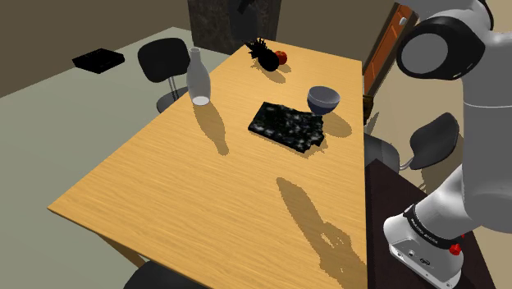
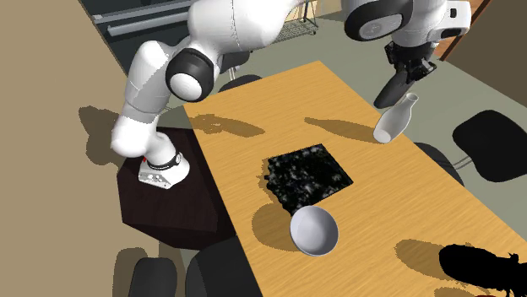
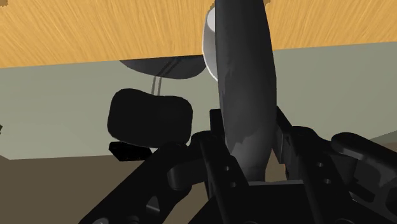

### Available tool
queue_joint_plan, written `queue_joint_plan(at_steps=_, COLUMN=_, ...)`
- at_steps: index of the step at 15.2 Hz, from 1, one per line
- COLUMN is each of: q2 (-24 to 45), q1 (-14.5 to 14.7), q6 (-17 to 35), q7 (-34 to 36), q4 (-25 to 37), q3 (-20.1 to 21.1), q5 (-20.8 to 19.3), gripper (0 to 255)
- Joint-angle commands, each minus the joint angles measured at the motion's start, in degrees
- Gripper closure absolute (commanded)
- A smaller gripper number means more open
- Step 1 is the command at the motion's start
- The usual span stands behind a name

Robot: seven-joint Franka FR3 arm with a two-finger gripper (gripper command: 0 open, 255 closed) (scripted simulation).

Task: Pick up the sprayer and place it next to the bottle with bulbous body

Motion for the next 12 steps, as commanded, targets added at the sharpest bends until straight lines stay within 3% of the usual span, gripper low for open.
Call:
queue_joint_plan(at_steps=1, q2=0.0, q1=0.1, q6=1.7, q7=-0.6, q4=-1.6, q3=0.0, q5=0.2, gripper=255)
queue_joint_plan(at_steps=12, q2=-4.0, q1=1.5, q6=12.2, q7=-4.0, q4=-16.6, q3=0.2, q5=1.1, gripper=255)
